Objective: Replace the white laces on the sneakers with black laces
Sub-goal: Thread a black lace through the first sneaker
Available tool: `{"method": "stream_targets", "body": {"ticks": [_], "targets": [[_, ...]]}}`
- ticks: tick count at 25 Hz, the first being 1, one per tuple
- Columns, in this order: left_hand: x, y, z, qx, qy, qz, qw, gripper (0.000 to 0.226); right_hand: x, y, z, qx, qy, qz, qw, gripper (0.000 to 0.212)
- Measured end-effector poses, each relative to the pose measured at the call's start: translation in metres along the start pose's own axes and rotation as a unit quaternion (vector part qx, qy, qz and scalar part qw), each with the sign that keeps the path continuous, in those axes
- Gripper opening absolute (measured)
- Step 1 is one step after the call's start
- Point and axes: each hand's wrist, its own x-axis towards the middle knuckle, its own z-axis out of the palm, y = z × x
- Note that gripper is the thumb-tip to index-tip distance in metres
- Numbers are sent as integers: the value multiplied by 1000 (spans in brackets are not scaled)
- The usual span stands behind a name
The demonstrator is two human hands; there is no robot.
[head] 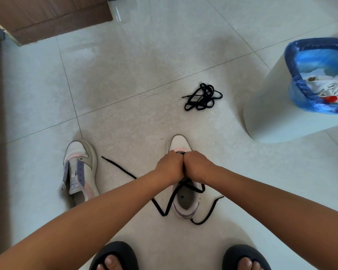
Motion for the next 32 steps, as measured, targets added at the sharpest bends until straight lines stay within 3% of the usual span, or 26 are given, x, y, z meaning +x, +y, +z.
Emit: {"method": "stream_targets", "body": {"ticks": [5, 9, 11, 14, 16, 18, 20, 23, 25, 27, 30, 32], "targets": [[-8, 2, 4, 4, 25, -58, 998, 27, -4, -10, -11, -16, -73, -7, 997, 19], [-16, -2, 10, -3, 76, -18, 997, 23, -1, 15, 12, 107, 46, -20, 993, 25], [-20, -13, 21, -29, 106, 25, 994, 21, -5, 28, 19, 169, 68, -26, 983, 31], [-25, -25, 37, -81, 177, 53, 980, 14, -10, 34, 31, 193, 101, -41, 975, 12], [-27, -22, 39, -141, 195, 26, 970, 13, -8, 34, 36, 206, 125, -41, 970, 8], [-26, -16, 33, -194, 166, -38, 966, 14, -7, 33, 33, 192, 107, -32, 975, 16], [-20, -16, 22, -169, 115, -86, 975, 14, -5, 32, 27, 105, 65, -28, 992, 24], [-10, -18, 4, -77, 27, -58, 995, 18, 4, 29, 20, 87, 16, -54, 995, 20], [-7, -21, 2, -114, 16, -34, 993, 11, 6, 34, 13, 253, -25, -47, 966, 19], [-7, -25, 5, -219, 39, -43, 974, 14, 7, 43, 16, 415, -20, -53, 908, 21], [-14, -32, 24, -396, 66, -79, 912, 21, 1, 53, 44, 540, 72, -59, 836, 18], [-20, -34, 35, -440, 80, -90, 890, 20, -2, 55, 63, 577, 97, -49, 809, 17]]}}
